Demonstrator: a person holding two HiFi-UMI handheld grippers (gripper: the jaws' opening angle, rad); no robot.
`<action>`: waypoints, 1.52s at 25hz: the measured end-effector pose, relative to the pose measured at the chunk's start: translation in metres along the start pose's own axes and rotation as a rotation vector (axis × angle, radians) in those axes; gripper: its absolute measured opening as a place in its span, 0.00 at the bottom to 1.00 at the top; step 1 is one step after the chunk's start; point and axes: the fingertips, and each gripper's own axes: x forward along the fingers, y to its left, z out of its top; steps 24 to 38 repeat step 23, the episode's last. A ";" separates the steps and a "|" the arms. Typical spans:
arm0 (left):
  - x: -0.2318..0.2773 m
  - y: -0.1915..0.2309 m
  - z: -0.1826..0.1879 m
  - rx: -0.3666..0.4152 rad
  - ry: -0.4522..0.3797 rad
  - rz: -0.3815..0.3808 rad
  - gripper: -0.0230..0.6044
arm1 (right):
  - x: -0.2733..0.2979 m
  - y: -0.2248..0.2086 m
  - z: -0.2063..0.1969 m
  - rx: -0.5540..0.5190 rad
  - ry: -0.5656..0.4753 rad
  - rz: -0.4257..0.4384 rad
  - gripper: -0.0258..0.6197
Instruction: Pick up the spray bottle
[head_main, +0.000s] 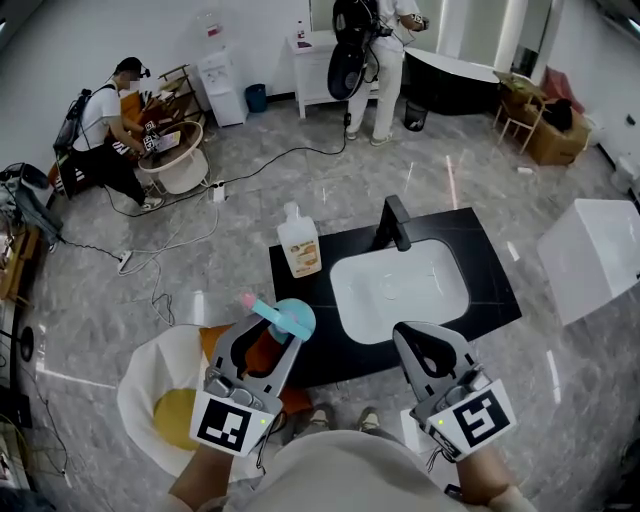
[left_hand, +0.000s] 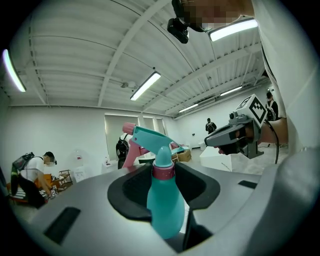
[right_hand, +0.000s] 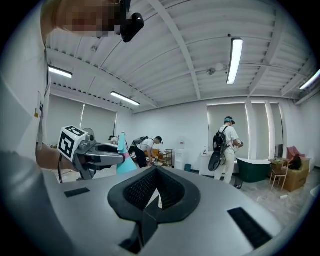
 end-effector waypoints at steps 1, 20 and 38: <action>0.000 -0.002 -0.004 -0.001 0.005 -0.002 0.29 | 0.000 0.002 -0.005 0.008 0.012 0.006 0.08; -0.005 -0.005 -0.023 -0.056 0.058 0.037 0.28 | -0.004 -0.003 -0.005 0.014 -0.002 -0.007 0.08; -0.006 -0.004 -0.022 -0.062 0.057 0.042 0.28 | -0.006 0.000 -0.005 0.014 -0.001 -0.007 0.08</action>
